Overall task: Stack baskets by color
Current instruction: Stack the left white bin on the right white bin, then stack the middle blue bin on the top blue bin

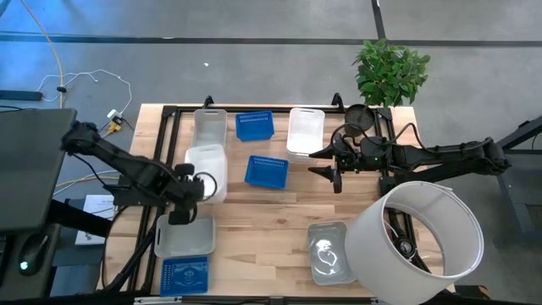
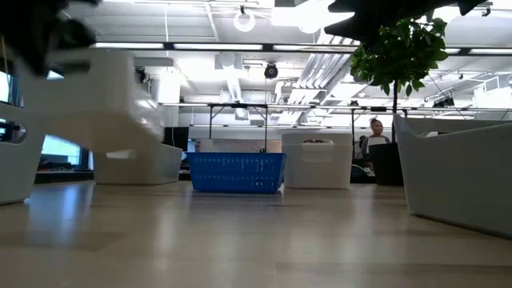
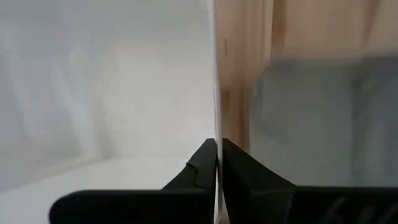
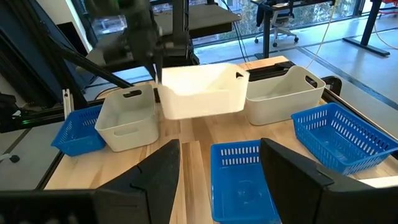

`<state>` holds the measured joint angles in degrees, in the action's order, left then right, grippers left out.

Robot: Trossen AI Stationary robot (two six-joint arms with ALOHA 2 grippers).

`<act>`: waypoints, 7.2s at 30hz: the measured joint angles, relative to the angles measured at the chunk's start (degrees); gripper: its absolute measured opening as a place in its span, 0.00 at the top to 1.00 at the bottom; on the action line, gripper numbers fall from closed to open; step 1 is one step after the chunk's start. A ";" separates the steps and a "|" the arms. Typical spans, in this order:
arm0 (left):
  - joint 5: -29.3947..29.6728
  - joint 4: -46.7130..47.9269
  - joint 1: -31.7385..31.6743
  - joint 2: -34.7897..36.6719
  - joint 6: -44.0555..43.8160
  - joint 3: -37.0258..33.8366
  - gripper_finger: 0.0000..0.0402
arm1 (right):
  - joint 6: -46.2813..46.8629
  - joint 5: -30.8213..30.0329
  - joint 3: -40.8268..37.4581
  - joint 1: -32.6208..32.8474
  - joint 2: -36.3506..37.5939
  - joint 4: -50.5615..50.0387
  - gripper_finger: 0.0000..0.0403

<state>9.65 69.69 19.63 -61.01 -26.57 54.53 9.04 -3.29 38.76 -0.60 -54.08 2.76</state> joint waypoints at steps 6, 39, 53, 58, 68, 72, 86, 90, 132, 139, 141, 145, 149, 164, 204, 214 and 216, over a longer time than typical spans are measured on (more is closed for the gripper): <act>8.67 -0.34 -0.56 0.31 6.20 9.86 1.00 | 0.00 -0.01 0.00 0.01 -0.01 0.01 0.48; 16.11 -79.33 -11.53 3.50 22.15 -14.44 1.00 | 1.19 0.92 0.00 0.02 -0.02 5.16 0.48; 15.89 -78.96 -11.53 3.47 23.78 -14.44 1.00 | 1.19 0.92 0.00 0.02 -0.02 5.22 0.48; 15.91 -78.98 -11.53 3.49 23.78 -14.43 1.00 | 1.20 0.91 0.00 0.00 -0.02 5.28 0.48; 7.44 -69.33 -19.57 -4.99 24.85 -5.33 1.00 | 1.03 0.92 0.00 0.01 0.09 17.16 0.48; 3.21 -65.87 -23.42 -11.03 30.14 -0.42 1.00 | 0.98 0.92 0.00 0.00 0.09 21.91 0.48; -5.90 -64.66 -33.30 -30.99 45.25 15.08 1.00 | 0.34 0.28 0.00 0.00 0.09 22.88 0.48; -7.72 -64.65 -35.45 -36.52 48.31 19.17 1.00 | 1.03 0.28 0.00 0.01 0.09 22.86 0.48; -9.11 -50.04 -40.14 -46.53 54.72 25.67 1.00 | 1.28 0.04 0.00 0.00 0.07 20.09 0.48; -6.25 -46.85 -39.91 -46.49 59.45 25.69 1.00 | 1.42 0.04 0.00 0.00 0.07 19.10 0.48; -5.27 -46.60 -39.79 -46.18 60.59 25.68 1.00 | 1.42 0.04 0.00 0.00 0.07 19.06 0.48; -5.03 -45.09 -39.81 -45.90 62.41 26.34 1.00 | 1.42 0.04 0.00 0.00 0.07 18.82 0.48; -5.33 -40.97 -39.81 -45.90 65.04 28.42 1.00 | 1.18 0.04 0.00 0.02 0.07 18.60 0.48; -7.50 -36.30 -40.34 -45.90 65.30 28.56 1.00 | 1.06 -0.21 0.00 0.01 0.07 18.01 0.48; -4.23 -23.49 -41.73 -45.84 61.43 43.19 0.44 | 1.01 -0.20 0.00 0.00 0.04 17.16 0.48; -22.42 -25.05 -46.78 -34.49 37.84 41.05 0.53 | -2.41 -0.30 0.00 0.00 0.04 18.05 0.48; -25.51 -28.60 -47.02 -30.49 34.64 37.47 0.56 | -3.05 -0.92 0.00 -0.02 0.04 18.29 0.48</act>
<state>-15.86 41.09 -27.40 -91.50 8.07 92.00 5.98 -4.21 38.76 -0.62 -54.04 21.06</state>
